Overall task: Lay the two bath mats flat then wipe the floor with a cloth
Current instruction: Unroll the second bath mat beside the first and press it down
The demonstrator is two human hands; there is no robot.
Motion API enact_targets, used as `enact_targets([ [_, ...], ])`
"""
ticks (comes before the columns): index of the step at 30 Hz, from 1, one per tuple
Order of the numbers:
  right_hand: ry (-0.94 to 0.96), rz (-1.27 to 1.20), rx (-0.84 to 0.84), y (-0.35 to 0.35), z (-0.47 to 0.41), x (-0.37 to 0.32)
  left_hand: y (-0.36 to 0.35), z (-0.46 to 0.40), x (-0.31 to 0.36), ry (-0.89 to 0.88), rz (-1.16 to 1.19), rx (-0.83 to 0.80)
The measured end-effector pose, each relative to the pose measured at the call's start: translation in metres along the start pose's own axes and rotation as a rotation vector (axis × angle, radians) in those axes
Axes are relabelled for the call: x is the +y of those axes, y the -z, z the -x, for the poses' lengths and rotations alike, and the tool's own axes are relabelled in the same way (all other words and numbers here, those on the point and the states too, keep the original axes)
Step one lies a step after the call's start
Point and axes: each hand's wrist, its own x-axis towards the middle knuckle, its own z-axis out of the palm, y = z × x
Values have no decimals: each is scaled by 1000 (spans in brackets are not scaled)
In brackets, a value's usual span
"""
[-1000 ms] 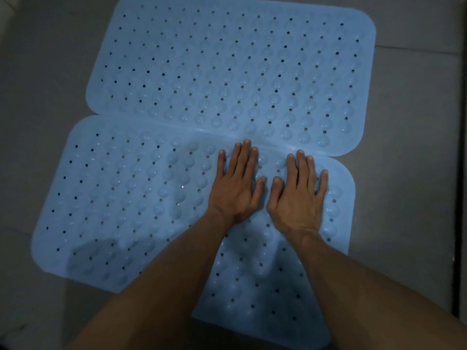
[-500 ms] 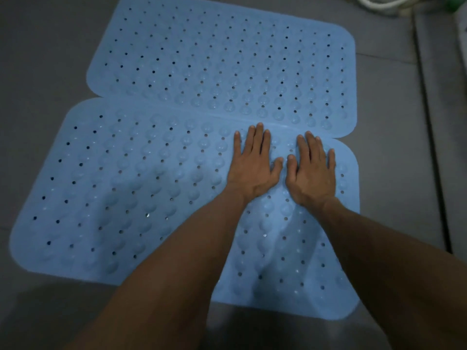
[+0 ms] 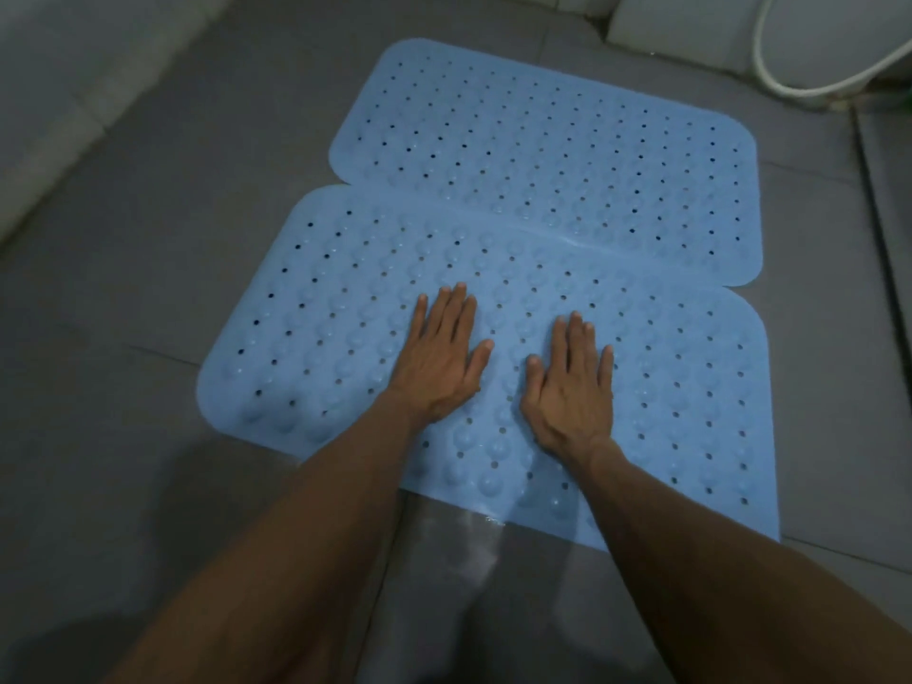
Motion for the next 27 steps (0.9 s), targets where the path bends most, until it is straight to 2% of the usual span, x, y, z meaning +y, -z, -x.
enact_targets([
  [4,39,3,-8,-13,16,-21,-4,18,-3,25,34,-7],
  [11,26,-4,42,-18,18,-20,-13,18,-4,25,-10,-8],
  [19,1,-27,49,-18,16,-21,-14,18,-5,1,1,115],
  [24,-9,-36,25,-14,15,-23,-13,14,-3,39,-67,-31],
  [27,-5,-14,-1,-14,14,-22,-11,12,-3,46,-78,-65],
])
